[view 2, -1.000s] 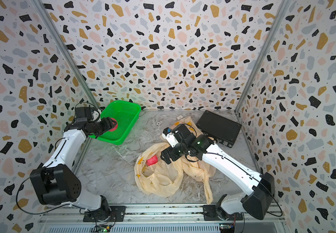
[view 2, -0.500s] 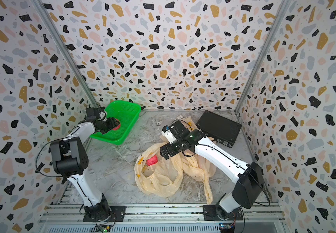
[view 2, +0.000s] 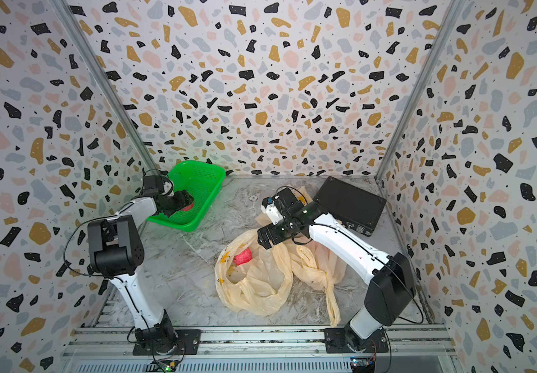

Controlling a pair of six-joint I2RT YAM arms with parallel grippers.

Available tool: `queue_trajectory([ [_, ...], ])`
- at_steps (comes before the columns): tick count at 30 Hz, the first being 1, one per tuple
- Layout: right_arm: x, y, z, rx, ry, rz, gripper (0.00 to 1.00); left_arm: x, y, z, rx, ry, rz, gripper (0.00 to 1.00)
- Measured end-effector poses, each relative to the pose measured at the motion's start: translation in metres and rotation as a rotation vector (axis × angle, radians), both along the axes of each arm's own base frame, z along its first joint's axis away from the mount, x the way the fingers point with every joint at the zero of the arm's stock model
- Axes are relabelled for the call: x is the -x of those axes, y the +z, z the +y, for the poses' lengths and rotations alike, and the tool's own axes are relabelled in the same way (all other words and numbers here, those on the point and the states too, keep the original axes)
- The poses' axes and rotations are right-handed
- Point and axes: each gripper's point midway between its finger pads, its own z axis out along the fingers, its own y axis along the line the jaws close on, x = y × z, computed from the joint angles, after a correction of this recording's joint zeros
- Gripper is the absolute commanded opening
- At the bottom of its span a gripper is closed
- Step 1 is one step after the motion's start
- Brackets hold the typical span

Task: Untie the knot of a plastic bag & take out the apple
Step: Place the apple in the basket.

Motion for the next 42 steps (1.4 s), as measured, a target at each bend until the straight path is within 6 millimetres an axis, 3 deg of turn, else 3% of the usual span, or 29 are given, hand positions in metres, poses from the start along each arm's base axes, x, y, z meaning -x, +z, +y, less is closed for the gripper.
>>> queue_trajectory([
  [2,0.000,0.000,0.000,-0.001,0.000,0.000,1.00,0.000,-0.002,-0.001,-0.003,-0.001,0.001,0.86],
  [4,0.000,0.000,0.000,0.000,0.001,0.000,1.00,0.002,-0.005,-0.003,-0.011,-0.005,0.004,1.00],
  [8,0.000,0.000,0.000,0.001,0.001,0.001,1.00,0.006,-0.008,-0.006,-0.020,0.000,0.012,0.99],
  [12,0.000,0.000,-0.001,0.001,0.000,0.000,1.00,0.010,0.008,-0.006,-0.042,0.007,-0.015,0.99],
  [15,0.000,0.001,-0.001,0.000,0.000,-0.002,1.00,0.011,0.041,-0.006,-0.066,0.014,-0.088,0.99],
  [20,0.002,0.007,-0.002,-0.011,0.000,-0.013,1.00,0.017,0.120,-0.012,-0.101,0.008,-0.261,1.00],
  [24,0.011,0.009,-0.007,-0.023,0.011,-0.014,0.97,0.037,0.180,-0.039,-0.115,-0.045,-0.388,1.00],
  [28,0.020,0.002,-0.009,-0.031,0.034,0.004,0.84,0.078,0.222,-0.099,-0.089,-0.174,-0.470,0.97],
  [32,0.030,-0.012,-0.012,-0.033,0.047,0.037,0.63,0.138,0.238,-0.165,-0.041,-0.335,-0.498,0.95],
  [37,0.039,-0.030,-0.013,-0.036,0.054,0.079,0.39,0.222,0.224,-0.232,0.037,-0.523,-0.432,0.90],
  [42,0.042,-0.039,-0.009,-0.066,0.055,0.103,0.20,0.274,0.195,-0.255,0.058,-0.603,-0.313,0.84],
])
